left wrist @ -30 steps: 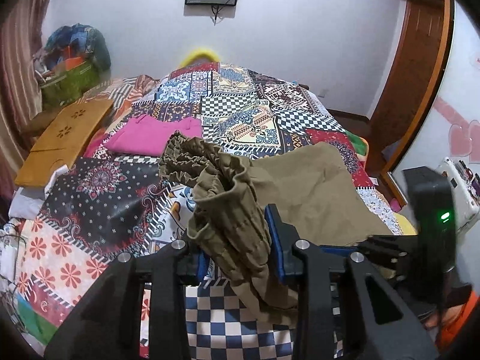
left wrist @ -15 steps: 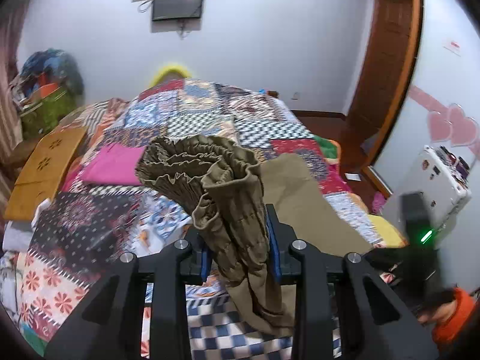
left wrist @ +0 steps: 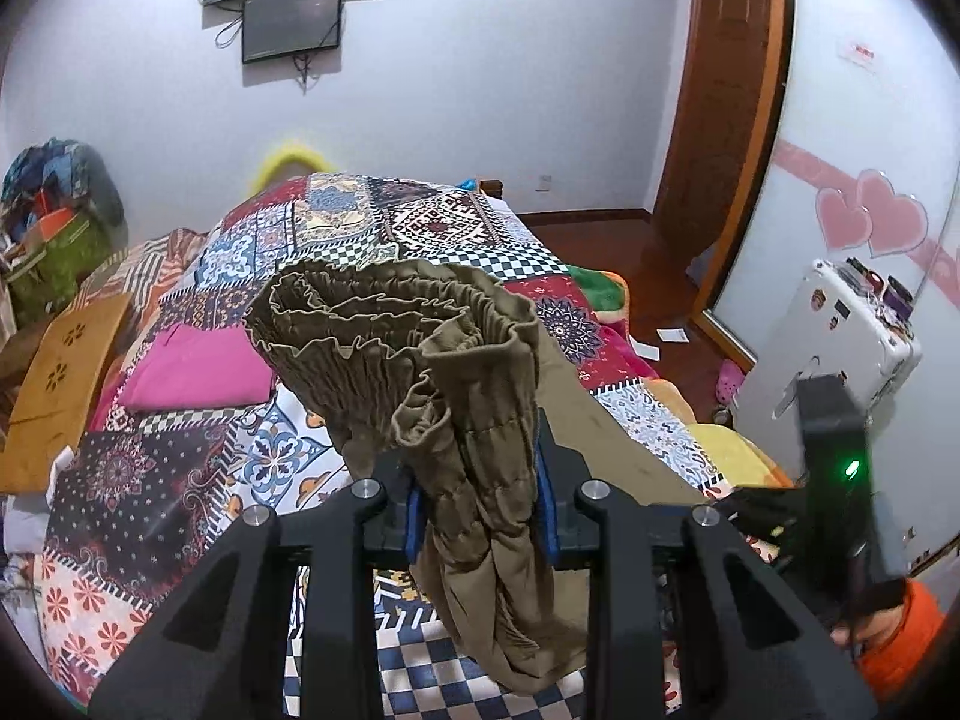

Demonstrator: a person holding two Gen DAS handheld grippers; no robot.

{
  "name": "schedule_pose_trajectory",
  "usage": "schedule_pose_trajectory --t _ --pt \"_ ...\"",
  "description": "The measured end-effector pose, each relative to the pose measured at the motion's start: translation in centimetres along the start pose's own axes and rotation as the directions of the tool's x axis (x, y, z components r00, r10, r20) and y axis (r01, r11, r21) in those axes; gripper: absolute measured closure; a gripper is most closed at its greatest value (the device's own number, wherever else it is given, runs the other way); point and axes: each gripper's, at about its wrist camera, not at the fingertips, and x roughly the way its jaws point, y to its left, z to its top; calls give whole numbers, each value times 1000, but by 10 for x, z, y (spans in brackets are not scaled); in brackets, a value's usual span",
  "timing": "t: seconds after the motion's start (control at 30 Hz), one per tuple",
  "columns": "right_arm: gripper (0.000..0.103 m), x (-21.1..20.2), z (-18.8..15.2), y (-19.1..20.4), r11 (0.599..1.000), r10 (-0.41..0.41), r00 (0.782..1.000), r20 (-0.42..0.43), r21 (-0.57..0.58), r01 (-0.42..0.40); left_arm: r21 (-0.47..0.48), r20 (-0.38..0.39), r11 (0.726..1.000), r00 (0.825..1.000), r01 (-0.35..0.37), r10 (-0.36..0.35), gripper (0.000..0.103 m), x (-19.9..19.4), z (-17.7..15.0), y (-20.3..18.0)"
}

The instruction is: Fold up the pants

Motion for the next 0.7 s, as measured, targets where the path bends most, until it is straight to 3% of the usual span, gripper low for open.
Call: schedule_pose_trajectory --t 0.13,0.2,0.37,0.53,0.7 --pt "46 3 -14 -18 998 -50 998 -30 31 51 23 -1 1000 1000 19 -19 74 3 3 -11" --pt "46 15 -23 -22 998 -33 997 -74 45 37 32 -5 999 999 32 -32 74 7 6 -17" --pt "46 25 -26 -31 997 11 997 -82 78 -4 57 -24 994 996 88 -87 75 18 12 -39" --pt "46 18 -23 -30 998 7 998 -63 71 -2 77 -51 990 992 117 -114 75 32 14 -59" --pt "46 -12 -22 -45 994 -1 1000 9 111 0 68 -69 988 988 141 -136 75 41 18 -63"
